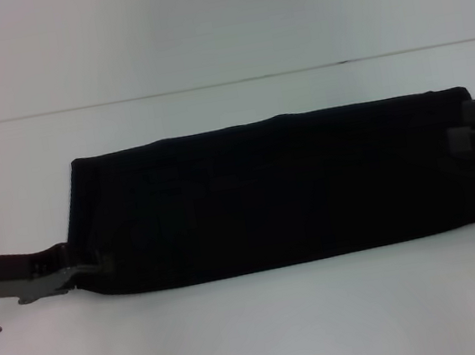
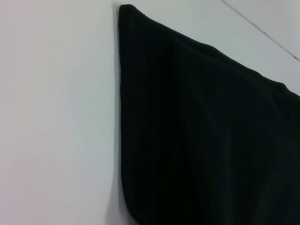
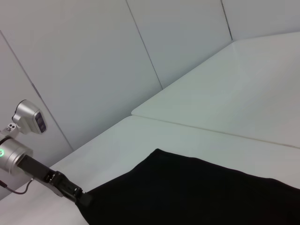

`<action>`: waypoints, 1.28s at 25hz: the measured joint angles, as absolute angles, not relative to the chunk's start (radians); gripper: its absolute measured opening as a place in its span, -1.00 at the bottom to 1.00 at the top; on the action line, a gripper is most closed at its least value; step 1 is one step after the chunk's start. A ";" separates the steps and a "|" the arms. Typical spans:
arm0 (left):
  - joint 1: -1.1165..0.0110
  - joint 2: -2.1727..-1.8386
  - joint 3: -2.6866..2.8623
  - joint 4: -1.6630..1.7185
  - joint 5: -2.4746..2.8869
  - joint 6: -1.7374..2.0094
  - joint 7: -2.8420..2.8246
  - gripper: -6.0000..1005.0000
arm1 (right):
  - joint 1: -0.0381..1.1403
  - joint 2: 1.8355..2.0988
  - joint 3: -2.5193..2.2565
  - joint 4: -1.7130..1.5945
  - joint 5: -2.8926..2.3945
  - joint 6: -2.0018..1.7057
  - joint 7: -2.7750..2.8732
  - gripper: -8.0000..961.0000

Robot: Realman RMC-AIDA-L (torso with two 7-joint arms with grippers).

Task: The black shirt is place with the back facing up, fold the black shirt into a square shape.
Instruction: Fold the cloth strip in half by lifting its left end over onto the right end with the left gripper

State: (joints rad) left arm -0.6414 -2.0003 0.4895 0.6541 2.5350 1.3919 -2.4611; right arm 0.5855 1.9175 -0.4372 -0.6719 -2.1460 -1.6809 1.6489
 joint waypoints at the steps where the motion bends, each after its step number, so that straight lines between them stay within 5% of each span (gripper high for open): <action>1: -0.641 -2.000 0.489 0.654 2.535 1.392 -2.461 0.08 | 0.585 1.917 -0.437 -0.672 -2.146 -1.681 1.647 0.87; 18: -0.633 -1.999 0.481 0.653 2.536 1.373 -2.416 -0.91 | 0.590 1.944 -0.424 -0.663 -2.147 -1.629 1.648 0.87; 32: -0.513 -1.961 0.273 0.794 2.683 1.384 -2.283 -0.91 | 0.656 2.010 -0.409 -0.626 -2.035 -1.487 1.650 0.87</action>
